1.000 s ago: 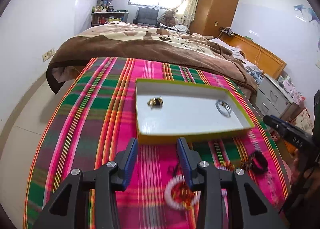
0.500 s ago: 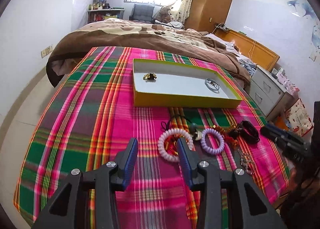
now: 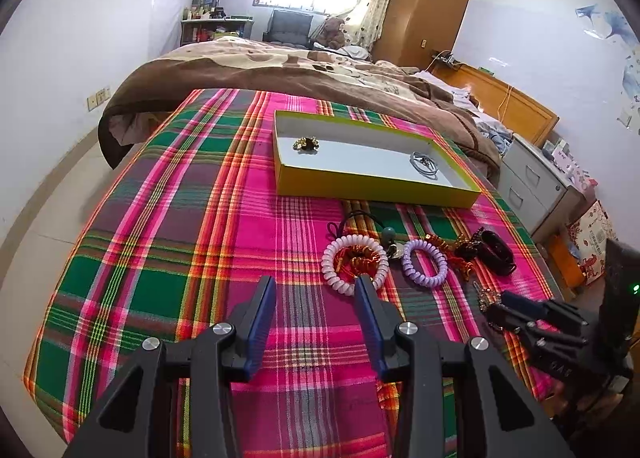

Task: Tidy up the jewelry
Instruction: 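Withdraw both tools from the tray back over the jewelry, then grasp the beaded pendant with the right tool while the left tool grasps the white coil bracelet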

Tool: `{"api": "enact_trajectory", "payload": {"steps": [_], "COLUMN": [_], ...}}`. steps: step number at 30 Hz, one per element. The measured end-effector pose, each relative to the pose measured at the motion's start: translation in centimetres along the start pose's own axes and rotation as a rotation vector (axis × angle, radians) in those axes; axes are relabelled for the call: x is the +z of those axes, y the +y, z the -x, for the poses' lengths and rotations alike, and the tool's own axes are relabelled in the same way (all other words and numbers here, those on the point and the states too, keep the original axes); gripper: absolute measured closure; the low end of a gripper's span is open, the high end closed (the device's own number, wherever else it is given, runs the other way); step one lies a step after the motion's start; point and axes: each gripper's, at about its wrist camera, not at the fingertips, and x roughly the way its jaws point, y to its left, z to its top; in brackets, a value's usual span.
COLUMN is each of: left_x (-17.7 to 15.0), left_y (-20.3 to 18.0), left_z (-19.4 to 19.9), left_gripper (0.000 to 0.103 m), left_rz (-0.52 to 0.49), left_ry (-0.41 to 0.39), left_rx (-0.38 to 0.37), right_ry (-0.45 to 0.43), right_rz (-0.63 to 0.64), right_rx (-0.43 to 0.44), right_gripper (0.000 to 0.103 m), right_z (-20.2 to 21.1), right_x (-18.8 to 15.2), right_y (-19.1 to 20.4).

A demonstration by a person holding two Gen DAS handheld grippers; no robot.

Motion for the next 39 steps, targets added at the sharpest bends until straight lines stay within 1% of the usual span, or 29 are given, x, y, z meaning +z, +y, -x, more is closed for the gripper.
{"api": "enact_trajectory", "payload": {"steps": [4,12,14,15,16,18,19,23,28,31,34,36,39], "left_x": [-0.2,-0.4,-0.4,-0.4,-0.4,-0.4,-0.4,-0.2,0.5,1.1,1.7,2.0,2.1], "left_y": [0.2,0.5,0.5,0.5,0.5,0.5,0.5,0.3,0.2,0.1,0.0,0.0,-0.1], "left_z": [-0.1,-0.5,-0.6,-0.7,-0.8,-1.1,-1.2,-1.9,-2.6,-3.9,-4.0,-4.4,-5.0], "left_gripper": [0.063,0.063,0.063,0.063,0.063,0.063,0.063,0.063,0.063,0.063,0.063,0.063,0.063], "left_rz": [0.008,0.033,0.034,0.035,0.038,0.045,0.047,0.034,0.037,0.030,0.012,-0.001,-0.015], "left_ry": [0.007,0.020,0.022,0.024,0.027,0.037,0.039,0.056,0.059,0.084,0.063,0.073,0.086], "left_rx": [-0.006,-0.020,-0.022,-0.026,-0.027,-0.032,-0.031,-0.019,-0.045,-0.022,0.026,0.050,0.047], "right_ry": [-0.001,-0.018,-0.020,-0.023,-0.026,-0.030,-0.032,-0.041,-0.053,-0.066,-0.074,-0.077,-0.079], "right_rz": [0.033,0.052,0.057,0.059,0.059,0.047,0.046,0.029,0.008,0.010,0.010,0.011,0.005], "right_rx": [-0.028,-0.065,-0.072,-0.083,-0.087,-0.081,-0.081,-0.083,-0.080,-0.080,-0.076,-0.074,-0.070], "right_gripper": [0.066,0.066,0.070,0.080,0.083,0.083,0.087,0.087,0.087,0.087,0.087,0.087,0.087], "right_z": [-0.1,-0.2,-0.1,0.0,0.0,0.0,0.1,0.3,0.6,0.9,1.1,1.2,1.2], "right_x": [-0.2,-0.6,-0.7,-0.7,-0.7,-0.8,-0.8,-0.7,-0.5,-0.3,-0.1,0.0,0.1], "right_y": [0.6,1.2,1.2,1.3,1.3,1.0,0.9,0.4,0.0,-0.1,-0.1,-0.1,-0.2]}}
